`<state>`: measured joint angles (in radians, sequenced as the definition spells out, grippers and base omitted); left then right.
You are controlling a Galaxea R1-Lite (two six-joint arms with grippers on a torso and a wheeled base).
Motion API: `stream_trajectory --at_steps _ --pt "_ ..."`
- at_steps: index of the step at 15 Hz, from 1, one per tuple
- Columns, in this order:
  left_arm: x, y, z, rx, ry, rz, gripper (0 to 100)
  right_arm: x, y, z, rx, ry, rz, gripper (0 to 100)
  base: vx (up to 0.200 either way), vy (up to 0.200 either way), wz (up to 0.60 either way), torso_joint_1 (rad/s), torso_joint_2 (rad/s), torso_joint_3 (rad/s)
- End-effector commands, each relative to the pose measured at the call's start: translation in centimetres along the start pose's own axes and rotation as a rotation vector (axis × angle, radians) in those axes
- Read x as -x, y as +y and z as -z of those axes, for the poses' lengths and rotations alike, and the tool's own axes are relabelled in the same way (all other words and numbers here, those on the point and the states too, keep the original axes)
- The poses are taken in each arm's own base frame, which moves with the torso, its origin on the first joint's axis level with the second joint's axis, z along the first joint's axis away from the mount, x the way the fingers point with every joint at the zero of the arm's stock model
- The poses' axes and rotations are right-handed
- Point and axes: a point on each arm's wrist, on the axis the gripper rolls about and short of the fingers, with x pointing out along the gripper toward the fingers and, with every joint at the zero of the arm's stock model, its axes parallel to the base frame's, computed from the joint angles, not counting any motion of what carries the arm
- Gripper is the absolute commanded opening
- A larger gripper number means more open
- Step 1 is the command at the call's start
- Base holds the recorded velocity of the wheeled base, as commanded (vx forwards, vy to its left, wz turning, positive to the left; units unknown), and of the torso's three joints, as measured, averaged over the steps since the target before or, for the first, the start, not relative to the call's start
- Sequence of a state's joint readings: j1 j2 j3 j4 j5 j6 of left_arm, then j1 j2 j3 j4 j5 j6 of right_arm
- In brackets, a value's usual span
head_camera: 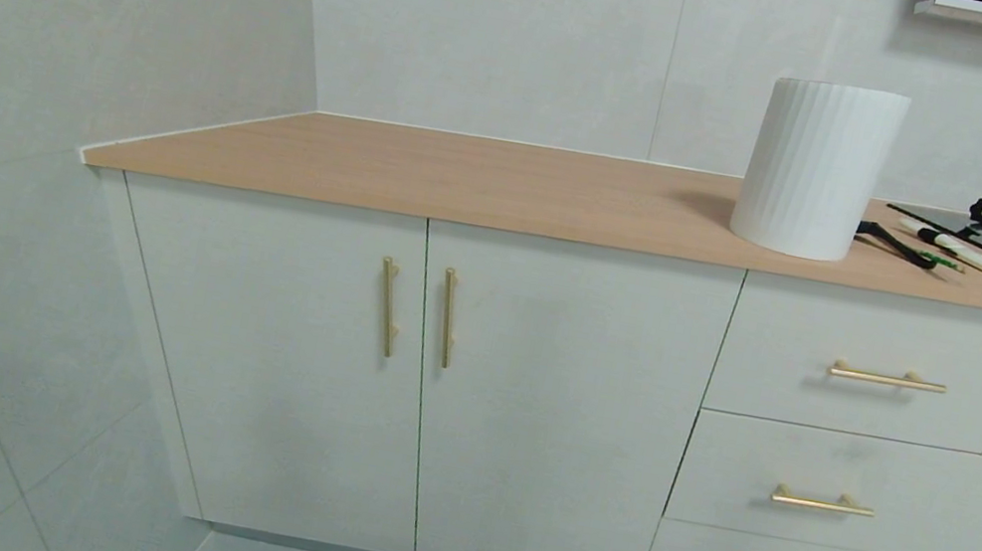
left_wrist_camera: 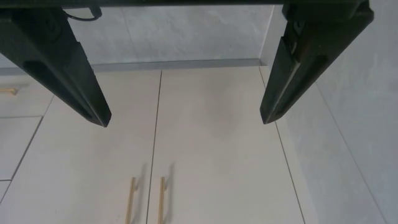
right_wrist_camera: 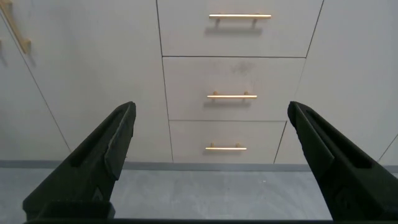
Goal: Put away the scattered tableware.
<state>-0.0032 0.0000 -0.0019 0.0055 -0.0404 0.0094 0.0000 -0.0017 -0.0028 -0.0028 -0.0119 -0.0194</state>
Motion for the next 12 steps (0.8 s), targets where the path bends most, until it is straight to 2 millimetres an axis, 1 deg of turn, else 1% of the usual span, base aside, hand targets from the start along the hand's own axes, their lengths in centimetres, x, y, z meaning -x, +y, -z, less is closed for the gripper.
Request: stream_trajectory --at_steps 1,10,12 --pt "0.00 0.00 0.02 0.000 0.001 -0.001 100 -0.02 0.01 0.09 0.001 0.009 -0.003 100 0.000 0.000 0.00 0.000 0.00 0.000" --pt "0.00 0.00 0.02 -0.001 0.001 0.001 100 -0.03 0.10 0.13 0.008 0.009 -0.044 100 0.000 0.000 0.00 0.000 0.00 0.000" --pt "0.00 0.00 0.02 0.000 0.001 0.001 100 -0.03 0.10 0.13 0.008 0.009 -0.044 100 0.000 -0.200 0.00 0.007 0.01 0.007"
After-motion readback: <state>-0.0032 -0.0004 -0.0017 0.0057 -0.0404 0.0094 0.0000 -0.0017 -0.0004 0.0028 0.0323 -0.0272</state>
